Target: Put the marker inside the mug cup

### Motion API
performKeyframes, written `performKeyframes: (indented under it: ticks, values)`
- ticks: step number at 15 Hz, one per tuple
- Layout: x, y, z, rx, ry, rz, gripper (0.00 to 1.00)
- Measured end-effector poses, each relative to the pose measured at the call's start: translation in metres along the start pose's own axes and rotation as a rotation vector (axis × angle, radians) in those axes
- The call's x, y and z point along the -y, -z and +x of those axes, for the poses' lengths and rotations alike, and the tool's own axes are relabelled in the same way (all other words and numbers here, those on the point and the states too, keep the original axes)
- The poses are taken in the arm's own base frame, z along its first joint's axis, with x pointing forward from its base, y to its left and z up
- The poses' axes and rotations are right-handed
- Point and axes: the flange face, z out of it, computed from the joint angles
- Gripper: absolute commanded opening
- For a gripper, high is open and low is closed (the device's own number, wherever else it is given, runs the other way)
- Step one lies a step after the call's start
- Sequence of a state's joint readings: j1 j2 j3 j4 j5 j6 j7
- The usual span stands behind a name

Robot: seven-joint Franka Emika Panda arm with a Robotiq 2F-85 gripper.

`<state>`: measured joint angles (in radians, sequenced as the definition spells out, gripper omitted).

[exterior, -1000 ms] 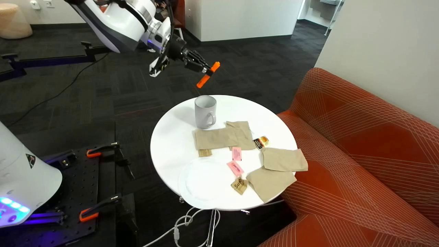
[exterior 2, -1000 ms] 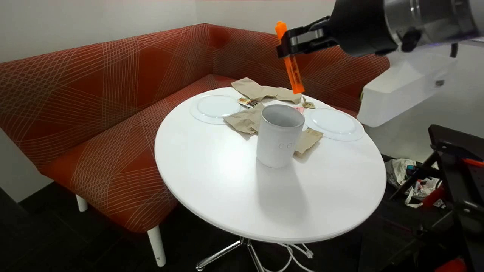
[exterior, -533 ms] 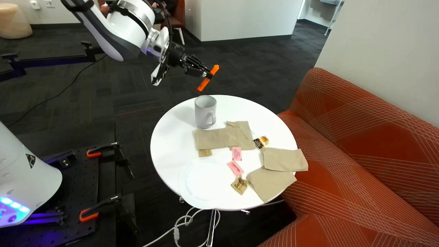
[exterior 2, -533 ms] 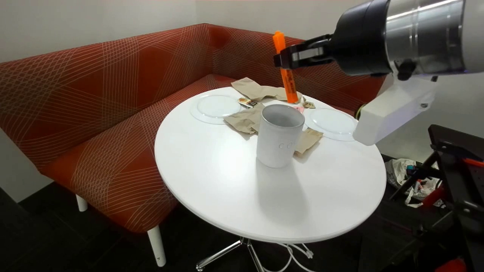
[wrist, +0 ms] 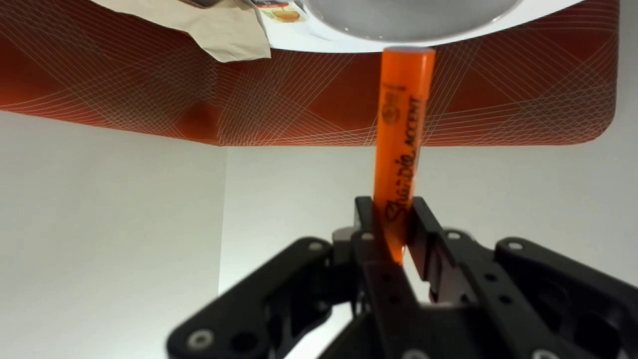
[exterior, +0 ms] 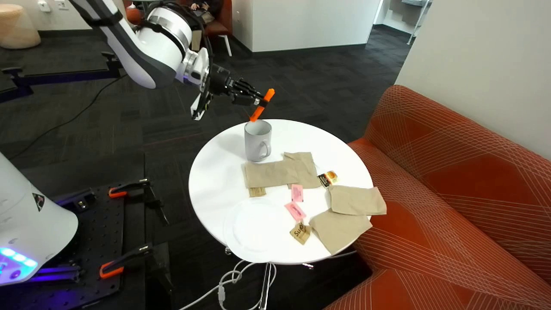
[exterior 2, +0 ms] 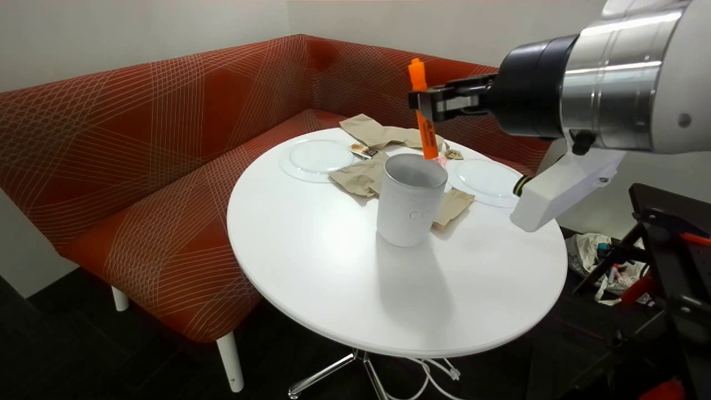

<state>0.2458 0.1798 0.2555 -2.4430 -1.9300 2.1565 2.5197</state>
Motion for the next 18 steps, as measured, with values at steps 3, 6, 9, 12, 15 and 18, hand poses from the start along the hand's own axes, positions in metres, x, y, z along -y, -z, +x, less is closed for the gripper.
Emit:
performKeyframes:
  ticks: [3, 6, 9, 12, 15, 18]
  values:
    - [-0.004, -0.002, -0.01, 0.0, 0.004, -0.01, 0.05]
    - [-0.007, -0.004, -0.019, 0.006, 0.01, -0.014, 0.05]
    - [-0.008, -0.005, -0.027, 0.0, 0.0, -0.001, 0.05]
    - [-0.005, -0.003, -0.028, -0.013, -0.002, 0.017, 0.05]
    - [0.003, 0.005, -0.026, -0.023, -0.002, 0.04, 0.05]
    - [0.009, 0.013, -0.027, -0.031, 0.003, 0.057, 0.05]
